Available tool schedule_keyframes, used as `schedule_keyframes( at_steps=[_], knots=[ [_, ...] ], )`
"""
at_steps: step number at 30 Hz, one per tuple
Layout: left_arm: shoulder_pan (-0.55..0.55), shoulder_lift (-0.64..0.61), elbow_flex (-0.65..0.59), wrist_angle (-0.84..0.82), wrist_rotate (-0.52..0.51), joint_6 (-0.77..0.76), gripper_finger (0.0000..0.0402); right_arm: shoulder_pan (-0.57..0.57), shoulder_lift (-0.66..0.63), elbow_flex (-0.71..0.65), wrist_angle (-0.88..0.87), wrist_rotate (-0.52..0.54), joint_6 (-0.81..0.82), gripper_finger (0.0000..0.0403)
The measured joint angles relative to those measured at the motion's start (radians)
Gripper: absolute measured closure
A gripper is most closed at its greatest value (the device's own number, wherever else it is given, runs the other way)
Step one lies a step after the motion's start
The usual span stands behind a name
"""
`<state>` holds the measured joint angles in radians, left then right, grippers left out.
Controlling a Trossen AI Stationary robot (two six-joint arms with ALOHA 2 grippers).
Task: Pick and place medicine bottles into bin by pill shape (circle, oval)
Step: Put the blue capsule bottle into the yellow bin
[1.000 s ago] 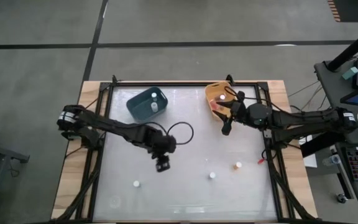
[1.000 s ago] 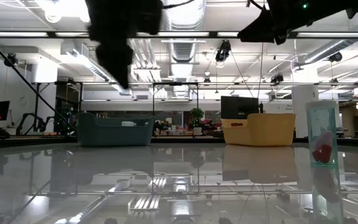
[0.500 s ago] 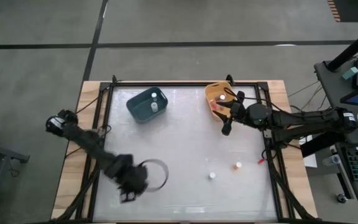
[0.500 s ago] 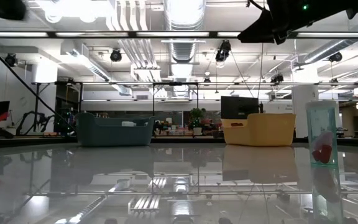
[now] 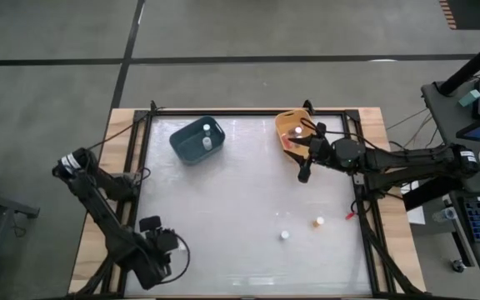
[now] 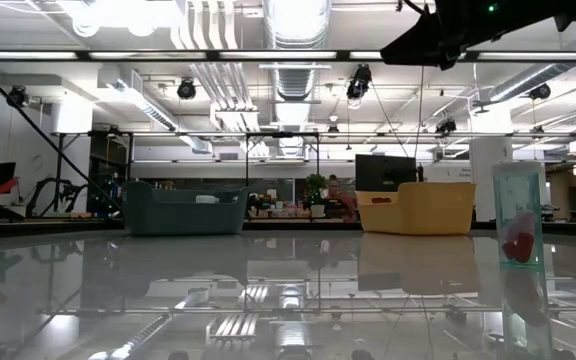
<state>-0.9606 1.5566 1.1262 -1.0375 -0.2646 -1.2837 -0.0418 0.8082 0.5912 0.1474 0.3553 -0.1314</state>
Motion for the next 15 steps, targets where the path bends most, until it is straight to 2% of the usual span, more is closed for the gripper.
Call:
schedule_keyframes(
  at_steps=[4,7,15],
  knots=[
    [-0.024,0.000,-0.102,0.193,-0.021,-0.050,0.0211,0.000,0.000,-0.004,-0.001,0.000,0.000,0.0225],
    [-0.030,0.000,-0.171,0.333,-0.096,-0.052,0.0220,0.000,0.000,-0.004,0.000,0.000,-0.001,0.0225],
    [-0.029,0.000,-0.301,0.517,-0.191,-0.049,0.0237,0.000,0.000,-0.004,0.000,0.000,-0.003,0.0225]
  ],
)
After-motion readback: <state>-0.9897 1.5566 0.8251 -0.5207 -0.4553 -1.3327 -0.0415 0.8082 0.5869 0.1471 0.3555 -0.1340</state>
